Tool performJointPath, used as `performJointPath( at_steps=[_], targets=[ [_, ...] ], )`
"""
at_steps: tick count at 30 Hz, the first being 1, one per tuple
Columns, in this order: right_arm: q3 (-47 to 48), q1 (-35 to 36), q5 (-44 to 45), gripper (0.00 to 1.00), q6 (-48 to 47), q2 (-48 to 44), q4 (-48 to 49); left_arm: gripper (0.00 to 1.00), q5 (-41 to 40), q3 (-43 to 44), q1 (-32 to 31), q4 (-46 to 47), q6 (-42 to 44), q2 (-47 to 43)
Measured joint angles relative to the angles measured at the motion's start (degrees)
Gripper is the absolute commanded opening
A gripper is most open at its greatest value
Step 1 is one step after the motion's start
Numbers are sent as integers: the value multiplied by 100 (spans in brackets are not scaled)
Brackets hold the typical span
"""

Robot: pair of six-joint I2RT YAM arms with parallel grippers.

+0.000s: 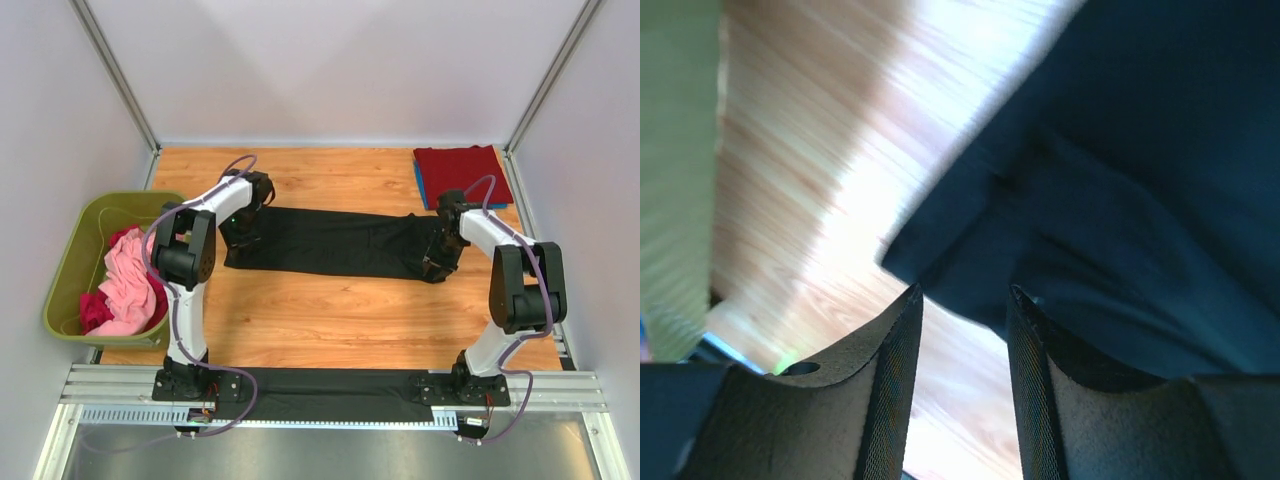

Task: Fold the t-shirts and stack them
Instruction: Fold the tshirt

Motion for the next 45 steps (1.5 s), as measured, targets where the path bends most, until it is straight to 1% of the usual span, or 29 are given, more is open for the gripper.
performJointPath(
  at_steps=[3, 8, 14, 21, 24, 29, 35, 37, 39, 41, 45],
  targets=[
    [-52, -42, 240, 33, -35, 0, 28, 47, -125, -35, 142, -203, -92, 275],
    [-258, -109, 393, 30, -103, 0, 68, 47, -302, -28, 98, -645, -225, 446],
    [-341, -109, 579, 30, -151, 15, 55, 47, -466, 26, 63, -859, -378, 560],
    [-310, -142, 741, 29, -229, 92, 28, 51, -621, 262, 61, -979, -610, 664],
    [-304, -146, 813, 29, -254, 96, 7, 54, -730, 575, 61, -962, -778, 678],
    [-293, -146, 855, 28, -120, 39, -179, 54, -804, 927, 63, -874, -820, 595],
    [-280, -20, 579, 29, 387, -592, -426, 54, -997, 1410, 63, -890, -892, 332],
    [-125, 44, 527, 29, 509, -592, -492, 54, -1012, 1513, 63, -846, -944, 247],
    [76, 85, 461, 29, 588, -476, -485, 51, -979, 1488, 63, -837, -973, 144],
    [227, 96, 389, 30, 627, -339, -398, 47, -822, 1274, 66, -798, -903, 0],
    [426, 94, 306, 30, 671, 15, -131, 44, -81, 483, 66, -730, -481, -289]
  ],
)
